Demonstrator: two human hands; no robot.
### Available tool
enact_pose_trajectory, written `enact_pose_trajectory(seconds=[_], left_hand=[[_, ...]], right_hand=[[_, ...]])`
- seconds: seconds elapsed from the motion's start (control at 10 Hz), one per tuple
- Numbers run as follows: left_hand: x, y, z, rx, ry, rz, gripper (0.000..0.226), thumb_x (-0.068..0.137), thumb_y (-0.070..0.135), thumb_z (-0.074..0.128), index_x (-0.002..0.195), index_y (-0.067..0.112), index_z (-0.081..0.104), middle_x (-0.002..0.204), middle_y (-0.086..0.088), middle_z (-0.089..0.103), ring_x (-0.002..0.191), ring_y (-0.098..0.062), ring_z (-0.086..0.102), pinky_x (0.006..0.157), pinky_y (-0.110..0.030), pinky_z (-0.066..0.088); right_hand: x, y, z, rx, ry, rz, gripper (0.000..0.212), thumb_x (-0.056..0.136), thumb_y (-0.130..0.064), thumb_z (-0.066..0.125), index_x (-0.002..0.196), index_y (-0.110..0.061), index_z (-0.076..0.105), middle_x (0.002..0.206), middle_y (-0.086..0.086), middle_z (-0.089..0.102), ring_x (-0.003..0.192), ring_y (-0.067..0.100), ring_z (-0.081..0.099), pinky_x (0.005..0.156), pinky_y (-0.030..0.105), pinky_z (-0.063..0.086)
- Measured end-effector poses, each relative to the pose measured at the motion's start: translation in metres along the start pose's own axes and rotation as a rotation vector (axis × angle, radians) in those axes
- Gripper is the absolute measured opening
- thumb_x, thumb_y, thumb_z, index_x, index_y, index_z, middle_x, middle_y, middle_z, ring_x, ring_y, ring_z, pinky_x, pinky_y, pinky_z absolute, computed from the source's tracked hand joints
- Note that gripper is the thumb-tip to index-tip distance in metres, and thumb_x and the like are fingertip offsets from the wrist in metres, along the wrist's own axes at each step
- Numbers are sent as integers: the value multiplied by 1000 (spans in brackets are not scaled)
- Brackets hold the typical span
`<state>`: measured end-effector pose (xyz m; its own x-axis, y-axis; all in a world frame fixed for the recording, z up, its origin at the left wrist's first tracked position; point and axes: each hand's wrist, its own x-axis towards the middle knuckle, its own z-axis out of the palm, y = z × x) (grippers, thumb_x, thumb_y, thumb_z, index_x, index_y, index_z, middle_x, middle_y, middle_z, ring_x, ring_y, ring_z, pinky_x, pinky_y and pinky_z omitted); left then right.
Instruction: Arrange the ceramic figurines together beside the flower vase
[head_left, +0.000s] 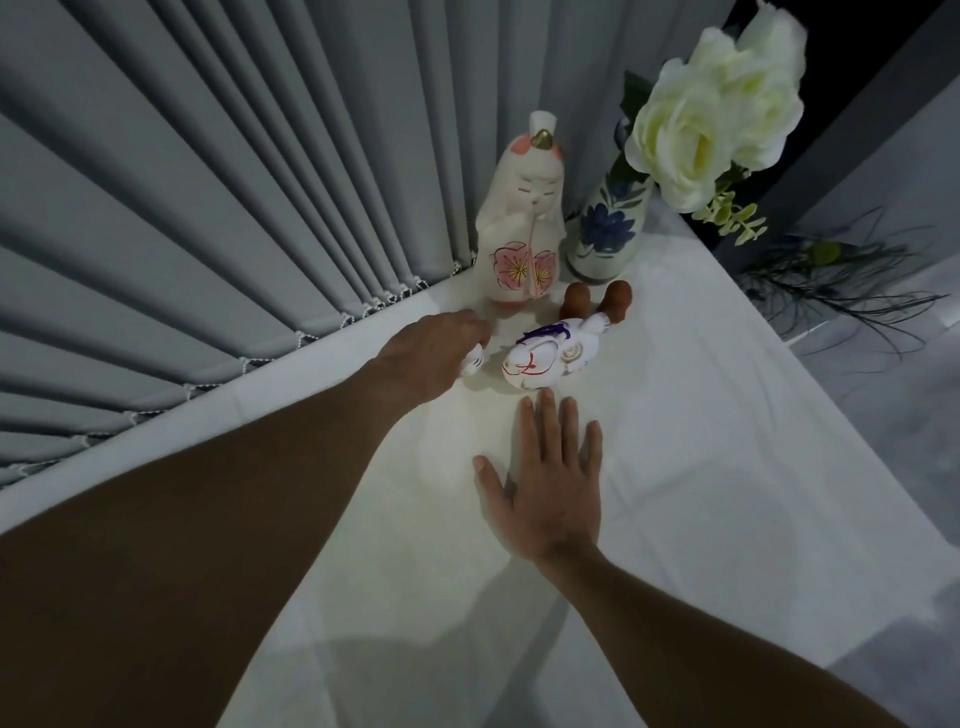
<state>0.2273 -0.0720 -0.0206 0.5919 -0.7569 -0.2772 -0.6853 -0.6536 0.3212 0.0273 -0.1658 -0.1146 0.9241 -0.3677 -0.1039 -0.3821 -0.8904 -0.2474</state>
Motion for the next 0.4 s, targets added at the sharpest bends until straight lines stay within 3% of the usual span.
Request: enact_pose_trajectory(seconds=[0.1, 0.2, 0.4], left_hand=[[-6, 1, 2, 59, 17, 4, 62, 79, 0, 72, 135, 14, 51, 133, -9, 55, 120, -30, 54, 97, -43, 48], [-16, 3, 0, 148, 21, -6, 82, 75, 3, 79, 146, 11, 39, 144, -13, 46, 131, -32, 45, 106, -42, 40], [-56, 6, -13, 284, 26, -95, 84, 89, 40, 67, 154, 13, 22, 160, -10, 27, 149, -29, 21, 120, -39, 15]], right_hand=[[0, 1, 1, 12, -8, -7, 85, 100, -72, 25, 164, -16, 22, 175, 9, 15, 162, 33, 7, 130, 54, 0], [0, 3, -3, 10, -63, -6, 86, 99, -74, 21, 164, -17, 18, 175, 8, 10, 162, 32, 4, 130, 53, -2], [0, 3, -28, 91, -67, 17, 90, 95, -79, 13, 165, -22, 15, 176, 5, 8, 162, 30, 3, 128, 51, -2]])
